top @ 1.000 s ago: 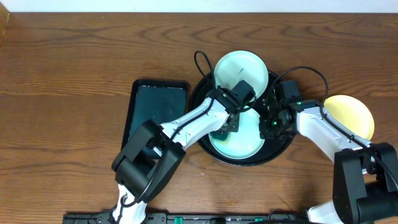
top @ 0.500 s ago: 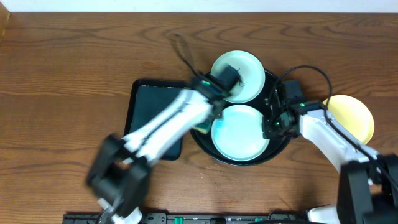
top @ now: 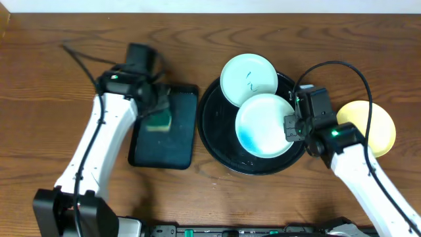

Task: Clean dirty plates on tray and stack at the side
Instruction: 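Return the sponge to the black tray with the left gripper, then lift the pale green 'W' plate with the right gripper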

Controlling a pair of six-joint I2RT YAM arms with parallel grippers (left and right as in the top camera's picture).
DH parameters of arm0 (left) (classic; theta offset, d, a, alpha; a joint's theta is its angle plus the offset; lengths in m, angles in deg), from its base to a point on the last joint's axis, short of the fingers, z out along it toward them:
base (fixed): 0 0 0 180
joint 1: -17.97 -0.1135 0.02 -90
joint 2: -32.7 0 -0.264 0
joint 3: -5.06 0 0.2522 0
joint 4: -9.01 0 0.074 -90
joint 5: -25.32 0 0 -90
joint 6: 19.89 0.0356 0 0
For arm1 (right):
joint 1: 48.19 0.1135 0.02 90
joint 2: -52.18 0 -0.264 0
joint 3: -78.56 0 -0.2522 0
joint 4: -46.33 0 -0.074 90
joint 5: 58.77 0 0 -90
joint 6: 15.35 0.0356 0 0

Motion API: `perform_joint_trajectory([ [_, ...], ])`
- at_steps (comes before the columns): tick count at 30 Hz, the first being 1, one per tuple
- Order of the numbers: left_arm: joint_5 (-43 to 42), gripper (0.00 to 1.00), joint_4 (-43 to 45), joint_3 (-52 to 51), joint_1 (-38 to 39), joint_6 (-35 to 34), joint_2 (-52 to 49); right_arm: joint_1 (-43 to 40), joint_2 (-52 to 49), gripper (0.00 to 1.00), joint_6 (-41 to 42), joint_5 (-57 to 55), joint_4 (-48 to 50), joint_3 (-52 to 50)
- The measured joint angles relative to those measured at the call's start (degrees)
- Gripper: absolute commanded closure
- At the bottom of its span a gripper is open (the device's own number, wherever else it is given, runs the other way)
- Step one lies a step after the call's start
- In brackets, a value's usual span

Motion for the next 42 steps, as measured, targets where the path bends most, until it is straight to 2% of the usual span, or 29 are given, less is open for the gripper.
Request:
perform_joint_trajectory([
  [4,-4.7,0.43,3.0,-5.3,-3.4,3.5,-0.1,3.4,2.2,0.99,-1.8,-4.4,1.5,0.0],
  [6,-6.1,0.38,3.1,-6.6,-3.6,4.4,-0.1,5.3,2.5,0.99,-2.9,-7.1,1.8,0.0],
  [13,-8.3,0.33,3.0,-7.0,-3.5,5.6,0.6,13.4,2.6,0.99,-9.7,-16.7,5.3,0.0],
  [17,-9.1,0.32,2.9,-7.0,-3.5,5.6,4.8,18.4,2.6,0.99,-11.9,-24.8,6.3,0.0],
  [20,-9.5,0.21,2.9,-7.0,-3.5,5.8,9.4,21.6,2.6,0.99,-13.6,-30.1,6.5,0.0],
  [21,-9.6,0.21,2.9,-7.0,-3.5,6.0,10.4,22.5,2.6,0.99,-13.9,-31.4,6.7,0.0],
  [30,-9.7,0.19,2.9,-6.9,-3.5,5.8,12.6,28.6,2.7,0.99,-16.1,-41.0,7.7,0.0],
  [38,-9.7,0.19,2.9,-6.9,-3.5,5.8,12.6,29.2,5.3,0.99,-18.5,-43.5,8.2,1.8],
  [42,-9.7,0.19,2.9,-6.9,-3.5,5.8,12.6,30.4,7.6,0.99,-22.5,-43.9,9.4,2.4],
])
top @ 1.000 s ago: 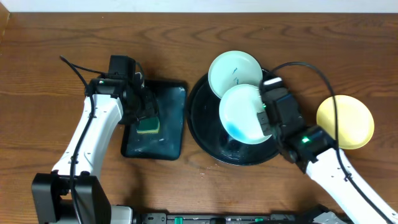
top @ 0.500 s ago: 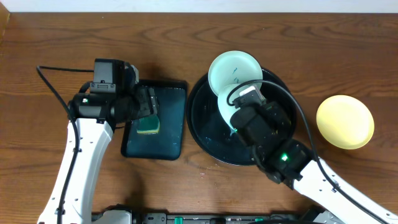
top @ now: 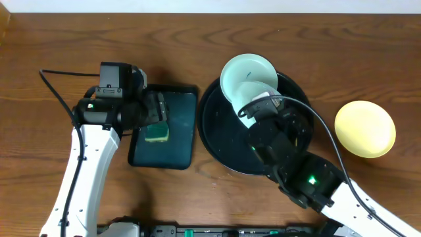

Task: Clean dirty plates on tray and stack at the side
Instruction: 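Lift the pale green 'W' plate with the right gripper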

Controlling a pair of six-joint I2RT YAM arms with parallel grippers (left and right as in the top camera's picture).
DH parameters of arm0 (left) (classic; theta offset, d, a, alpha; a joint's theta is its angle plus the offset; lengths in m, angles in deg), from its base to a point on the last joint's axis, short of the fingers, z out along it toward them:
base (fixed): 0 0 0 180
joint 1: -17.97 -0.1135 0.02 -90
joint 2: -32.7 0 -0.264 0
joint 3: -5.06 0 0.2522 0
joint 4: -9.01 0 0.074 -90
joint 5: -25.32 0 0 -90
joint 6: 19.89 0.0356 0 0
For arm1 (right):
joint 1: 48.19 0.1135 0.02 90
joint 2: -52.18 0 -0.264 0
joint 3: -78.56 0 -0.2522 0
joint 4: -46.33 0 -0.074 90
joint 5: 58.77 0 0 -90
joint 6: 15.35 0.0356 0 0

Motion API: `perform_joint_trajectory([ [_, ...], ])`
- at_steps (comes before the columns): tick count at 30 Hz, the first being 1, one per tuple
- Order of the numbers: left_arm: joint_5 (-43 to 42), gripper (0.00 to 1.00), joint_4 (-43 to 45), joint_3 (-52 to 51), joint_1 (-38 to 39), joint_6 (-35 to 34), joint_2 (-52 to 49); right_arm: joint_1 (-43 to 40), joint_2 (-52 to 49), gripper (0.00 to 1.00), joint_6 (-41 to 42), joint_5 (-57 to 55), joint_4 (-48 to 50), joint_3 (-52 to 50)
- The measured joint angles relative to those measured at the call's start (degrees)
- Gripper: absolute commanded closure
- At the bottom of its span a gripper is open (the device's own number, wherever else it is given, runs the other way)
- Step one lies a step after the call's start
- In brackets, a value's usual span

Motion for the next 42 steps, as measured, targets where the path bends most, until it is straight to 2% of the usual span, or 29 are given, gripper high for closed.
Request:
perform_joint_trajectory([
  [8,0.0,0.18,0.0,0.0,0.0,0.0,0.0,1.0,0.7,0.99,-5.2,-0.1,0.1,0.2],
  [29,0.0,0.18,0.0,0.0,0.0,0.0,0.0,1.7,0.6,0.99,-6.3,-0.1,0.1,0.2],
  [37,0.0,0.18,0.0,0.0,0.0,0.0,0.0,1.4,0.0,0.99,-0.3,0.5,-1.0,0.2],
  [42,0.0,0.18,0.0,0.0,0.0,0.0,0.0,0.3,-3.9,0.99,1.3,0.6,-4.7,0.2],
])
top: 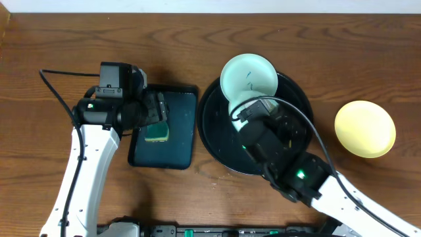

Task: Clean dirty plates on tray and stack at the side
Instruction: 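Lift the pale green 'W' plate with the right gripper, then place the pale green plate onto the yellow plate at right, release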

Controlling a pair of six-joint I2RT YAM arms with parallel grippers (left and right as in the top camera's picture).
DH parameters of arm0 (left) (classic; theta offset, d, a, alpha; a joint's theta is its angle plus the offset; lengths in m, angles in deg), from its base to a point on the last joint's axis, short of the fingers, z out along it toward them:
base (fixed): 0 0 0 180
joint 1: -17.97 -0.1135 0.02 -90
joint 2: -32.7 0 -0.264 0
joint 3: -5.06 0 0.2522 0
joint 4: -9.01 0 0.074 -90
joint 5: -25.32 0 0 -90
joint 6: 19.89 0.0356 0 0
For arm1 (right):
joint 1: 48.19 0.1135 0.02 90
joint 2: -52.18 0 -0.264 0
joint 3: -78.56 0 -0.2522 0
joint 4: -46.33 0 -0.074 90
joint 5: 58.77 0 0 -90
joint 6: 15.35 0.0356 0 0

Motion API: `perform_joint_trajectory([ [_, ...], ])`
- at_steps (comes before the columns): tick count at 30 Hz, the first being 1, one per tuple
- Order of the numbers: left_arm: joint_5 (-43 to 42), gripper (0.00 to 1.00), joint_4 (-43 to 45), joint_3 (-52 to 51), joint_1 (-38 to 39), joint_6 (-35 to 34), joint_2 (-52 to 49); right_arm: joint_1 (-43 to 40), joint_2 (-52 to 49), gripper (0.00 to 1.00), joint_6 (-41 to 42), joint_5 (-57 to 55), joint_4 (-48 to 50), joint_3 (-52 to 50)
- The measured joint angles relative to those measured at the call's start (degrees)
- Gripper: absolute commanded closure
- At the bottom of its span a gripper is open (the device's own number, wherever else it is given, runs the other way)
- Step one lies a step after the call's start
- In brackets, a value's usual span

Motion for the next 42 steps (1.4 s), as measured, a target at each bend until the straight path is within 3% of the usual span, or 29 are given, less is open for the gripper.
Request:
perform_joint_trajectory([
  [4,0.0,0.18,0.0,0.0,0.0,0.0,0.0,-2.2,-1.3,0.99,0.3,-7.0,1.7,0.0],
  [8,0.0,0.18,0.0,0.0,0.0,0.0,0.0,-3.7,-0.9,0.99,2.7,4.0,1.2,0.0],
  [13,0.0,0.18,0.0,0.0,0.0,0.0,0.0,-10.6,-0.7,0.99,12.5,14.3,-1.4,0.0],
  [18,0.0,0.18,0.0,0.0,0.0,0.0,0.0,-24.9,1.6,0.94,17.7,26.2,-1.8,0.0],
  [22,0.0,0.18,0.0,0.0,0.0,0.0,0.0,-42.2,4.6,0.96,19.6,45.2,-2.9,0.1],
  [26,0.0,0.18,0.0,0.0,0.0,0.0,0.0,-57.5,3.2,0.97,20.9,53.8,-5.1,0.1],
  [32,0.0,0.18,0.0,0.0,0.0,0.0,0.0,-73.5,-2.9,0.99,23.2,58.2,-7.3,0.1],
  [42,0.0,0.18,0.0,0.0,0.0,0.0,0.0,-87.6,-15.3,0.98,24.9,59.0,-5.4,0.1],
])
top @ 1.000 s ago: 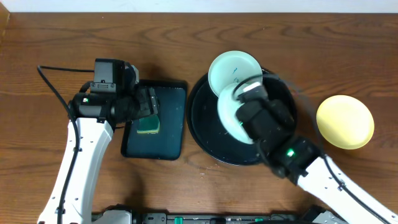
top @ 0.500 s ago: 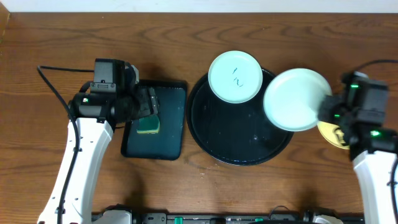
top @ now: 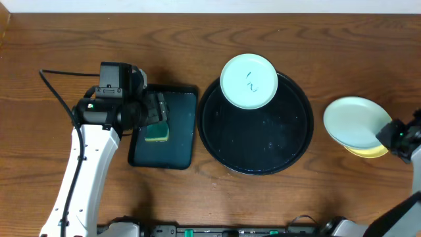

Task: Clean dirty plates on tray and stack at the side
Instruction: 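Place the pale green plate onto the yellow plate at right, release, then drag the second pale green plate to the tray center with right gripper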

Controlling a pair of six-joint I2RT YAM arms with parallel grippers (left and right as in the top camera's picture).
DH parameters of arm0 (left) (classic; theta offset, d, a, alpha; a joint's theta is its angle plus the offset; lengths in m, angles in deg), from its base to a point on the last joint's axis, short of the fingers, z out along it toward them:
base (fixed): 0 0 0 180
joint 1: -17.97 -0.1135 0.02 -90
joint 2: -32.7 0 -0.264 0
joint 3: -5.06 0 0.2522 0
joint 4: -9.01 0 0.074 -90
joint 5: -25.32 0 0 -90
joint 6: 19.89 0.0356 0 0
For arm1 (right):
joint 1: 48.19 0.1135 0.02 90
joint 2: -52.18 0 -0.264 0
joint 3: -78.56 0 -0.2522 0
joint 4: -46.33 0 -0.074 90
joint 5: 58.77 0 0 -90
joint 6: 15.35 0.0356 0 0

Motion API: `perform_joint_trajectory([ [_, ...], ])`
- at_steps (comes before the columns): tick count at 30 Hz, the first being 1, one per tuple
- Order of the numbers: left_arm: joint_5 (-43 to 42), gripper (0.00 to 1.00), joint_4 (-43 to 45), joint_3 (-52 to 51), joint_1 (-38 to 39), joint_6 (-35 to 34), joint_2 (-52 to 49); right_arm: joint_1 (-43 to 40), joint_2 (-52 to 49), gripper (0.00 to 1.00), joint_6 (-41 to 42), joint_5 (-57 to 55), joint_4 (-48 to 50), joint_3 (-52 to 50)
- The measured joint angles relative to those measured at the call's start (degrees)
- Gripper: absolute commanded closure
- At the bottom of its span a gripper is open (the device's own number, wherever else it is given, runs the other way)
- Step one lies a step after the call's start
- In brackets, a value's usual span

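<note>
A pale green plate with dark scribbles (top: 248,80) lies on the far rim of the round black tray (top: 256,155). At the right, a second pale plate (top: 352,120), showing no marks, sits atop a yellow plate (top: 373,153), offset to the left. My right gripper (top: 393,134) is at that plate's right rim, shut on it. My left gripper (top: 158,112) hangs over the small dark rectangular tray (top: 177,148), shut on the green-and-yellow sponge (top: 156,133).
The wooden table (top: 316,46) runs to the white far edge. The left arm's black cable (top: 56,89) loops over the table at the left. The right arm's body leaves the picture at the lower right corner.
My right arm, which stood high over the round tray with the plate, is now at the right edge. The plate rests on the yellow plate. The left arm has not moved.
First my right gripper gripped the rim of a blue-stained plate lying in the round tray, while the left held the sponge over the small tray. Then the right arm held that plate raised over the tray, and the left had drawn back slightly. Now the plate tops the yellow one.
</note>
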Motion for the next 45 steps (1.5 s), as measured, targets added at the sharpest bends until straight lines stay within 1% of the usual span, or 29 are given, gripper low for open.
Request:
perform_joint_trajectory([
  [1,0.0,0.18,0.0,0.0,0.0,0.0,0.0,-0.8,-1.0,0.85,0.4,-0.6,0.3,0.0],
  [2,0.0,0.18,0.0,0.0,0.0,0.0,0.0,-1.4,-1.8,0.62,0.8,-1.1,0.7,0.0],
  [4,0.0,0.18,0.0,0.0,0.0,0.0,0.0,-2.8,-2.8,0.56,2.1,-2.1,2.2,0.0],
  [6,0.0,0.18,0.0,0.0,0.0,0.0,0.0,-3.4,-2.6,0.52,1.6,0.5,3.6,0.0],
  [8,0.0,0.18,0.0,0.0,0.0,0.0,0.0,-3.4,-1.7,0.51,0.1,6.7,5.1,0.2],
  [11,0.0,0.18,0.0,0.0,0.0,0.0,0.0,-1.4,1.0,0.46,-1.5,14.5,5.7,0.6],
  [14,0.0,0.18,0.0,0.0,0.0,0.0,0.0,3.8,5.3,0.48,-2.8,21.0,6.9,1.2],
  [16,0.0,0.18,0.0,0.0,0.0,0.0,0.0,9.0,7.9,0.50,-4.1,23.6,7.3,1.9],
  [17,0.0,0.18,0.0,0.0,0.0,0.0,0.0,13.7,9.0,0.51,-4.9,24.8,7.3,2.3],
  [18,0.0,0.18,0.0,0.0,0.0,0.0,0.0,16.5,9.2,0.51,-5.4,25.1,7.5,2.5],
  [22,0.0,0.18,0.0,0.0,0.0,0.0,0.0,30.3,7.3,0.51,-6.3,20.3,10.6,2.5],
  [25,0.0,0.18,0.0,0.0,0.0,0.0,0.0,38.5,3.3,0.52,-6.8,15.8,17.7,2.5],
  [27,0.0,0.18,0.0,0.0,0.0,0.0,0.0,42.2,-0.8,0.52,-7.0,13.8,23.7,2.6],
  [30,0.0,0.18,0.0,0.0,0.0,0.0,0.0,44.9,-7.4,0.53,-6.9,11.5,31.8,2.6],
  [33,0.0,0.18,-0.1,0.0,0.0,0.0,0.0,45.4,-14.9,0.57,-5.7,8.3,38.2,2.8],
  [35,0.0,0.18,0.0,0.0,0.0,0.0,0.0,45.3,-19.3,0.59,-4.6,7.0,41.3,2.7],
  [37,0.0,0.18,0.0,0.0,0.0,0.0,0.0,45.2,-23.3,0.67,-2.9,6.0,43.6,2.8],
  [41,0.0,0.18,0.0,0.0,0.0,0.0,0.0,45.3,-29.4,0.71,0.2,7.5,47.2,2.7],
  [43,0.0,0.18,0.0,0.0,0.0,0.0,0.0,45.3,-29.8,0.82,1.5,8.3,48.0,3.0],
  [44,0.0,0.18,0.0,0.0,0.0,0.0,0.0,45.3,-30.1,0.90,2.0,8.8,48.1,3.0],
  [45,0.0,0.18,0.0,0.0,0.0,0.0,0.0,45.3,-30.1,0.95,2.6,8.9,48.2,3.0],
])
